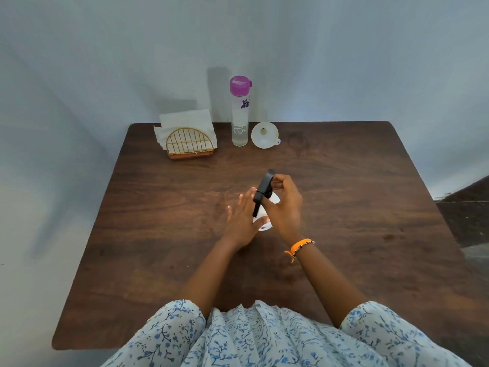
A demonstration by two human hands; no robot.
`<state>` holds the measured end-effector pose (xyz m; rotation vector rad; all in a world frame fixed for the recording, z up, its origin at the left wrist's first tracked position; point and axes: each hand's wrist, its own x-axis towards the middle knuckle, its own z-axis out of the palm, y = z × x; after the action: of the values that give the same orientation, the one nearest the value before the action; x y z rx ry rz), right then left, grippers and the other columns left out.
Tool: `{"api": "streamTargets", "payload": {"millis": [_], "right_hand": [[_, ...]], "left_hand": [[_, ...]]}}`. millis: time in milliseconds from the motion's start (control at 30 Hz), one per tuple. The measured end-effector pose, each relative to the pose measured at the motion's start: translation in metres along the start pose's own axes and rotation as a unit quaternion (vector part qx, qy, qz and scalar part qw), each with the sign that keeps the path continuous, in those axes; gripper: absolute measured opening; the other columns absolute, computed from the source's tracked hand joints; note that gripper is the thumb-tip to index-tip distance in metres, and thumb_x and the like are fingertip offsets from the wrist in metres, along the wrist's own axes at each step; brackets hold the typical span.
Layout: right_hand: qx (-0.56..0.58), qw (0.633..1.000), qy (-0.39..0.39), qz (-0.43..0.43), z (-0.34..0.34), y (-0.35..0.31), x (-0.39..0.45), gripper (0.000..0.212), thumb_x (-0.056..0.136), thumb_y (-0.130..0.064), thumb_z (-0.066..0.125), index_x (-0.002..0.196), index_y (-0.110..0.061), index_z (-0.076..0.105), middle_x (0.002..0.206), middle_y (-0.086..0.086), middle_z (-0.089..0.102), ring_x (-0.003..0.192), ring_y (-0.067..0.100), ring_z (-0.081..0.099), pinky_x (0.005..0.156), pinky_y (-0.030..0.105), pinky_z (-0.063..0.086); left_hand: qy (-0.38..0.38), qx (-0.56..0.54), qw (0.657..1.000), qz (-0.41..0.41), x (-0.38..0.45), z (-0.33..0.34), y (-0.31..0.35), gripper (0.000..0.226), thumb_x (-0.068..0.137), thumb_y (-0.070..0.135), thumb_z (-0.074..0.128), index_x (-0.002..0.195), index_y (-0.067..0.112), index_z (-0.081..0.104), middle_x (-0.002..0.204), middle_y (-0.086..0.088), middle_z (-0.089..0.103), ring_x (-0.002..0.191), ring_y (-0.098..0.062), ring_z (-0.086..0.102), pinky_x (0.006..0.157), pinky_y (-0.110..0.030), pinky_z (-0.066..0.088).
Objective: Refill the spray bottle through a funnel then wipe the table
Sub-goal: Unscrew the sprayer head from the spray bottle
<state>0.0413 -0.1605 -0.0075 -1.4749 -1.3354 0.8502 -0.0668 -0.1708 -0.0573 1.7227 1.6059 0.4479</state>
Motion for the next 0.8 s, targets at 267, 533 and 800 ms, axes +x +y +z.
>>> {"api": "streamTargets", "payload": {"millis": [267,533,800], "right_hand": [[-0.056,0.99,-0.109,-0.064,-0.017,0.019,0.0,0.043,0.082,0.001,0.059,0.12,-0.019,0.056,0.116,-0.005,0.063,0.109,0.011,0.057,0.093,0.031,0.046],[-0.013,0.998,-0.043,-0.053,0.001,0.011,-0.01,0.073,0.067,-0.005,0.078,0.107,-0.048,0.036,0.107,-0.019,0.041,0.103,0.008,0.044,0.085,0.008,0.035],[-0.002,0.998,-0.02,-0.056,-0.002,0.013,-0.014,0.054,0.078,0.003,0.058,0.12,-0.029,0.045,0.119,-0.002,0.056,0.112,0.01,0.052,0.098,0.028,0.043]], "left_hand": [[0.006,0.014,1.0,0.012,0.003,0.002,-0.004,0.077,0.091,0.038,0.05,0.147,0.023,0.0,0.157,0.004,0.003,0.145,-0.021,-0.001,0.113,-0.055,0.002],[0.009,0.013,1.0,0.009,0.004,0.002,-0.006,0.063,0.092,0.031,0.05,0.145,0.021,0.019,0.156,0.007,0.007,0.145,-0.021,0.002,0.114,-0.058,0.002],[-0.003,0.026,1.0,0.007,0.002,0.0,-0.002,0.074,0.093,0.032,0.048,0.147,0.024,-0.001,0.157,0.006,-0.001,0.145,-0.018,-0.005,0.115,-0.054,0.0]]}}
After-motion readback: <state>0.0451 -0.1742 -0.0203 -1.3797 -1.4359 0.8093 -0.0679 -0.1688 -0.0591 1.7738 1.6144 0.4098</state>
